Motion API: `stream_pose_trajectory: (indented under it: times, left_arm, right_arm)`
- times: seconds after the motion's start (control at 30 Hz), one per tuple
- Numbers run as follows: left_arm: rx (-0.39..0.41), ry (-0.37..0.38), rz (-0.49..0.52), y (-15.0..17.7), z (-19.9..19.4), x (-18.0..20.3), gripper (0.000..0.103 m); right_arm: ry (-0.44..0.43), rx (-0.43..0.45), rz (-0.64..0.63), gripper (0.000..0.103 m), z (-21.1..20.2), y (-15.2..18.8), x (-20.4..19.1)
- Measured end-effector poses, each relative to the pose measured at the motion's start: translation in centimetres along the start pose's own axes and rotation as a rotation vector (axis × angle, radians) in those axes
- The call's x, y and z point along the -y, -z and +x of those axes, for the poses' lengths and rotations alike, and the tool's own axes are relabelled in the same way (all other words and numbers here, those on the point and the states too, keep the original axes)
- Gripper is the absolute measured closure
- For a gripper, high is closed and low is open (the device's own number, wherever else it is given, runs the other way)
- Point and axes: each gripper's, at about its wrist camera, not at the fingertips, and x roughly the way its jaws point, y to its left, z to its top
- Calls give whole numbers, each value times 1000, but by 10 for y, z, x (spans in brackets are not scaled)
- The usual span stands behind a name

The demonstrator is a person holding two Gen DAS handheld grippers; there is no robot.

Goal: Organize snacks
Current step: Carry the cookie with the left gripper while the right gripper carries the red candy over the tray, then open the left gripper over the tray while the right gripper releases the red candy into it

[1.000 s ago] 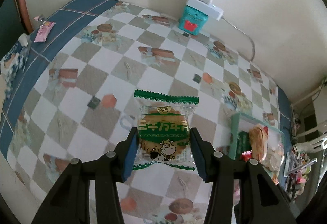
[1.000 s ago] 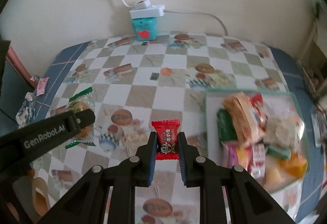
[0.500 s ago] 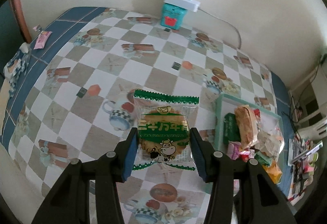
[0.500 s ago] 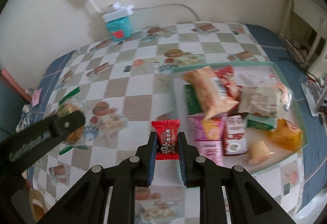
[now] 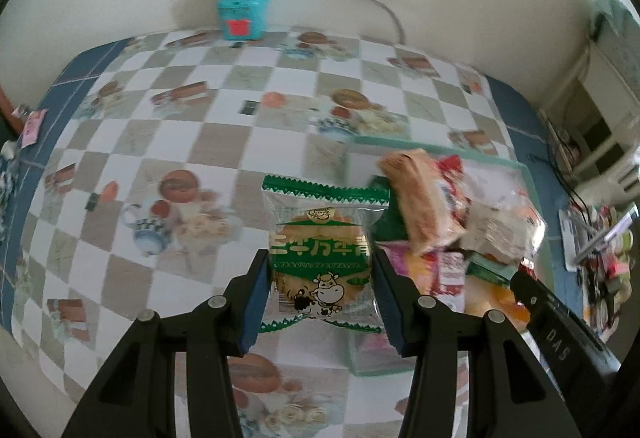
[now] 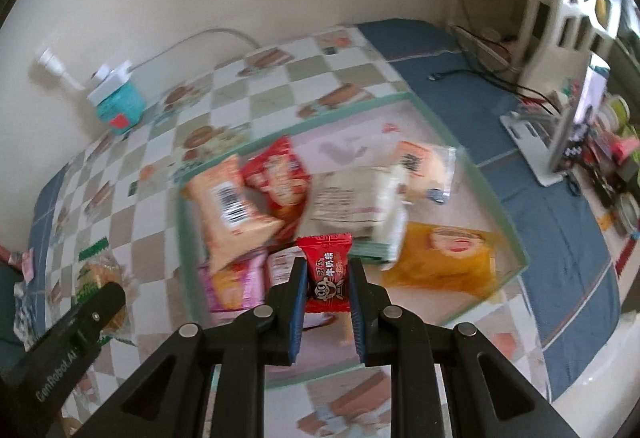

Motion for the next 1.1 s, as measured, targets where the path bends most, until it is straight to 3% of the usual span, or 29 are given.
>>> stream_pose_trajectory:
  times: [0.17,0.47,1.0,1.1]
  left_arm:
    - [-29,59,67,9,7,29,52]
    - [-22,100,185,17,15,75,51]
    - [-23,99,226,18,31,89,51]
    - [-11,91,227,17,29,89,45]
  right_arm:
    - [-22,-1,61,81,-2,-2,26]
    - [-30,-19,93,81,6,0,46]
    - [-23,-54,100,80,18,2,46]
    - [-14,-52,100,80,18,2,46]
